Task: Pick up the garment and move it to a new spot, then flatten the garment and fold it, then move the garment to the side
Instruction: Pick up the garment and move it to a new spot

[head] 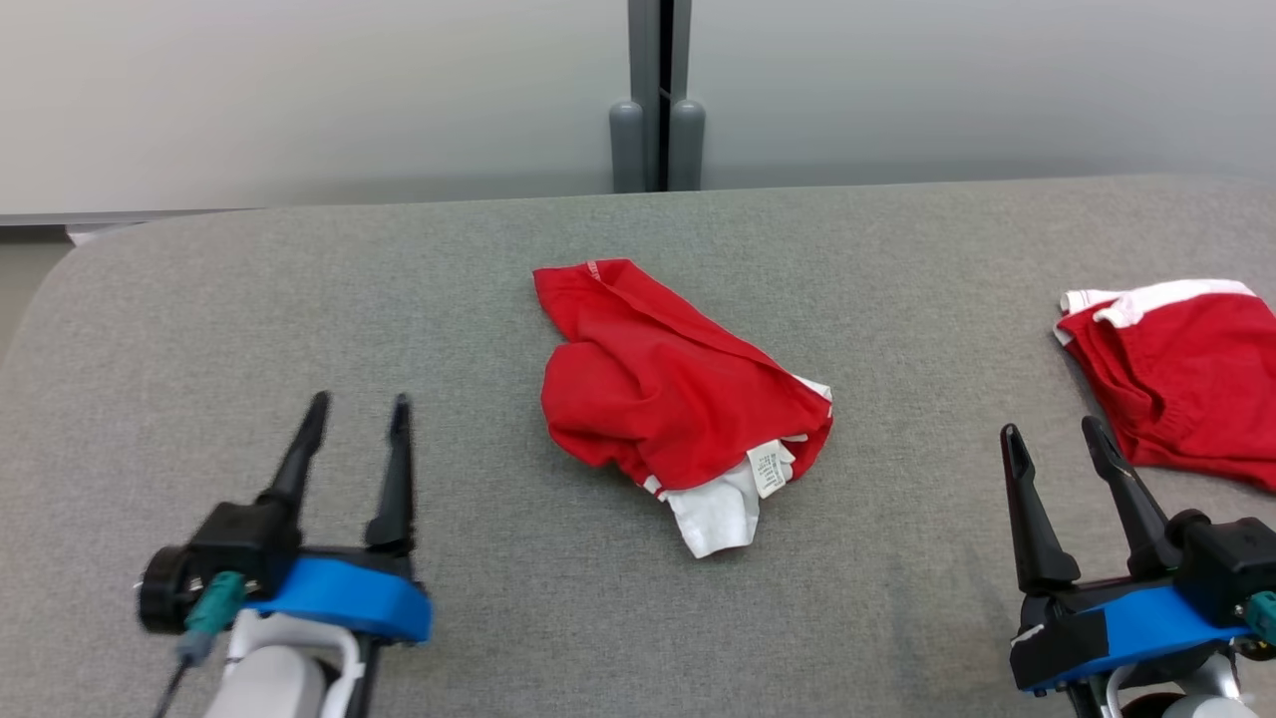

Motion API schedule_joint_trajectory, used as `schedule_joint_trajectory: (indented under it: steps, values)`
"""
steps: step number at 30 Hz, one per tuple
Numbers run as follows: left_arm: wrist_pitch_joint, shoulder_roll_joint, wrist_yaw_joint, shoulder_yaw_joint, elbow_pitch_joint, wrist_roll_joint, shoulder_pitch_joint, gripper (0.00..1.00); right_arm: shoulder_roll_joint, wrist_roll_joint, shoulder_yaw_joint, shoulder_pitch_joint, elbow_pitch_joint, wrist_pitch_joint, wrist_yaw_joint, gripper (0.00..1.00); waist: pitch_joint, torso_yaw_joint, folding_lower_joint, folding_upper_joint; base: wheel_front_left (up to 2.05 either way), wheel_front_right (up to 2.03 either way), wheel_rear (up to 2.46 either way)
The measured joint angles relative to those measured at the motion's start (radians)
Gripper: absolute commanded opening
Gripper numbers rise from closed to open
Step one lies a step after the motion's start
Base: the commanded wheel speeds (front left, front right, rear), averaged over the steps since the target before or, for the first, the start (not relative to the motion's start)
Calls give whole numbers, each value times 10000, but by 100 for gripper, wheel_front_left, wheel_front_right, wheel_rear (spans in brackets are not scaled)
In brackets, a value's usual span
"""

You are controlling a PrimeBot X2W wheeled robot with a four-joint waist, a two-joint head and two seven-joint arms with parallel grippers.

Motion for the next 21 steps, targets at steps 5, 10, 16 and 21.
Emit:
schedule_joint_trajectory:
  steps: [5,10,16,21]
  values:
    - [205,566,96,564,2,-359,446,100,0,-19,4,174,13,159,0,100,-232,182,0,-1,0,0,0]
    - [472,844,115,619,-186,-420,816,100,0,-15,-29,409,127,267,0,100,-474,146,0,0,0,0,0]
    - [640,934,207,458,-441,-399,1343,100,0,0,-71,808,150,351,0,100,-800,-45,0,0,0,0,0]
    - [727,949,336,297,-652,-299,1616,100,0,0,-77,981,38,431,0,100,-913,-137,0,-1,0,0,0]
